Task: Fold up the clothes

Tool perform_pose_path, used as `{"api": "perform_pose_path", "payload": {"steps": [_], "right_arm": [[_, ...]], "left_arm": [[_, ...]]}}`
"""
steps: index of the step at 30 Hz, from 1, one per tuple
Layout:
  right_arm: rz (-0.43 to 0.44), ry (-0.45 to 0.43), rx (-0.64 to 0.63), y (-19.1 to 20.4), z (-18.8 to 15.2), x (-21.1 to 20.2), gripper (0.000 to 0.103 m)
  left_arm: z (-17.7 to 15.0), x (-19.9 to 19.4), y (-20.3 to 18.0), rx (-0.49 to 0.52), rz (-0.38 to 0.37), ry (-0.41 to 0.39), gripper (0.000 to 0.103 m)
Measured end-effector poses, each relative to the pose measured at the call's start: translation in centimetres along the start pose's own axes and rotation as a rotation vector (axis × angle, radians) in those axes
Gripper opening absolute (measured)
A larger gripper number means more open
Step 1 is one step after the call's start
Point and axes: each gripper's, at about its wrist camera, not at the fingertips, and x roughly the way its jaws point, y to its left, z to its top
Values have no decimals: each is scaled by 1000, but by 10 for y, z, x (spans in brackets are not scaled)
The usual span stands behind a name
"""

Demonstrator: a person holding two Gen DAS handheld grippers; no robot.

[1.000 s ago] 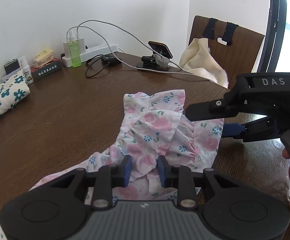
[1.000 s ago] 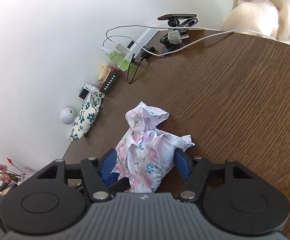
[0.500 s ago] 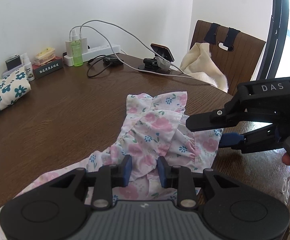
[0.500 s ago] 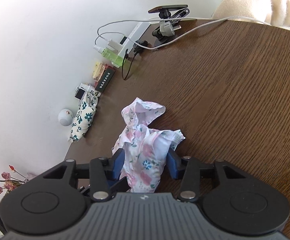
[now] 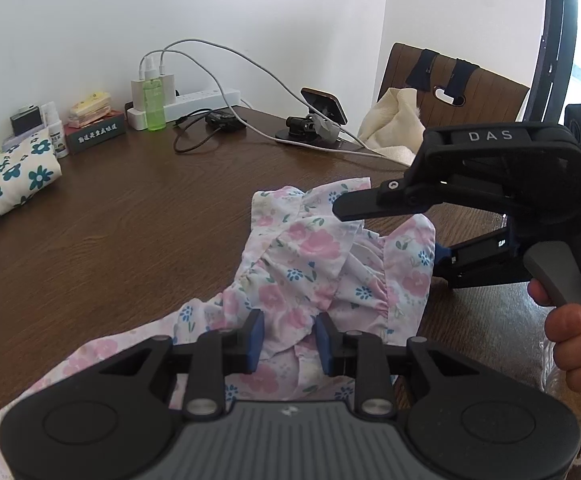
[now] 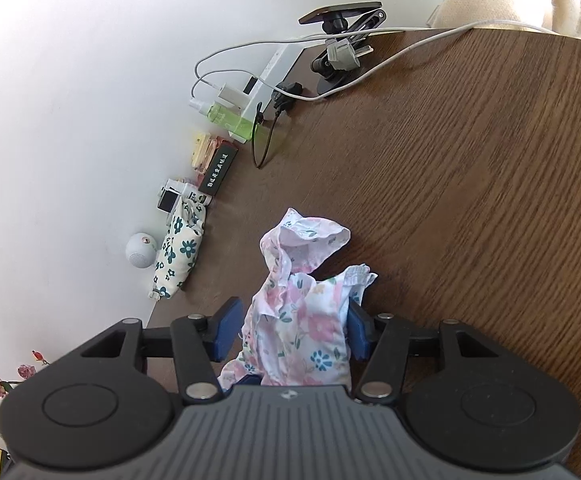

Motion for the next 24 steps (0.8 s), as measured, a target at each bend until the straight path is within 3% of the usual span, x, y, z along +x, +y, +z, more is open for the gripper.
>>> {"api": "perform_pose_path", "payload": {"steps": [1,3,5,8,10,13,16,20,24], "right_arm": [[4,2,4,0,0,2,50],[-3,-6,9,-2,-1,3,26],[-9,-18,16,-5,-2,2,13],[-10,-53,-31,-2,-4,-3,8],[-26,-89,-147,12,-8,-8,7],[-60,-136,-411,45,-19,-16,7],[-78,-152,-686,83,-36,-20,7],[-82,-121,-1066,130,-78,-12,7],[-86,-34,-1392,159,-134,7,7]], "left_arm": [[0,0,0,-1,-1,-1,26],[-1,0,0,-1,-1,-3,26],[-1,0,1,-7,-3,-4,26],[0,-4,5,-44,-15,-11,26],[-1,-20,13,-95,-28,-54,26],[-6,-57,28,-147,-12,-132,27],[-19,-96,51,-215,59,-150,27],[-44,-131,74,-276,158,-149,26],[-64,-152,84,-309,181,-158,26]]}}
